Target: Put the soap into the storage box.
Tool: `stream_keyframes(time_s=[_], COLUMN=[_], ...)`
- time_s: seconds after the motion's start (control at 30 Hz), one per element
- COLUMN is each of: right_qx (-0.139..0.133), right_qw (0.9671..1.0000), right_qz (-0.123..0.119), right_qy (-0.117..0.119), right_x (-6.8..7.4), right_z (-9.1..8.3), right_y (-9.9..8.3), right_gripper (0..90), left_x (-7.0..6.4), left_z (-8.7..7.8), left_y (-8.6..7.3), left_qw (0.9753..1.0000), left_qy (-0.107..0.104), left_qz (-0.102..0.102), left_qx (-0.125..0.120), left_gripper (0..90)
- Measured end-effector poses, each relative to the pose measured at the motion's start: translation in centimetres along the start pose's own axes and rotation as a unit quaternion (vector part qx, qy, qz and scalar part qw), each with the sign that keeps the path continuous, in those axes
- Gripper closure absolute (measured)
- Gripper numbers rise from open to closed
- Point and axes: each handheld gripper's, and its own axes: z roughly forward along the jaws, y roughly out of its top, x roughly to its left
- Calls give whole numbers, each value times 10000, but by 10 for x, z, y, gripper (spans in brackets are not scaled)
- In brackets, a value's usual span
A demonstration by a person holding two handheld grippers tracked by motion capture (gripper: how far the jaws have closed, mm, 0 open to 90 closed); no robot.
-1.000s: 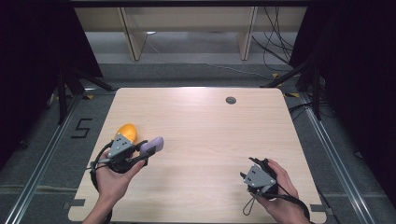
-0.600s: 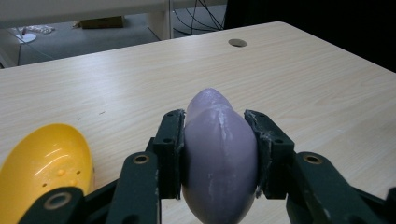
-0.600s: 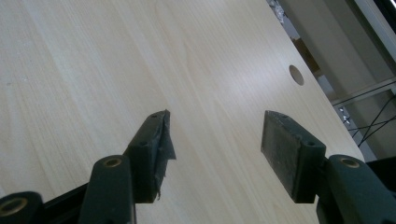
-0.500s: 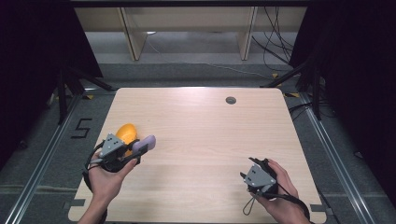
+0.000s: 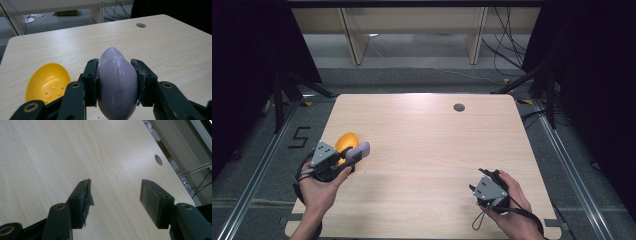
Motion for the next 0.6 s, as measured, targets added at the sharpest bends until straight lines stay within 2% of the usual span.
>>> stream_keyframes(time_s=[0.27, 0.3, 0.37, 0.6], right_qx=[-11, 12, 15, -8], right_qw=[10000, 10000, 10000, 10000], right_qz=[-43, 30, 24, -44], right_qy=[30, 27, 22, 44], right_x=[-1, 0, 0, -1], right_z=[1, 0, 0, 1], right_y=[0, 0, 0, -1], right_gripper=[429, 428, 428, 428], left_x=[12, 14, 16, 26], left_z=[2, 2, 2, 8], left_y=[-1, -2, -2, -1], left_qw=[9997, 9996, 9993, 9981], left_qy=[231, 256, 332, 612], left_qz=[-111, -103, -140, -79], left_qx=[-34, -28, -26, -48], left_gripper=[588, 588, 588, 588])
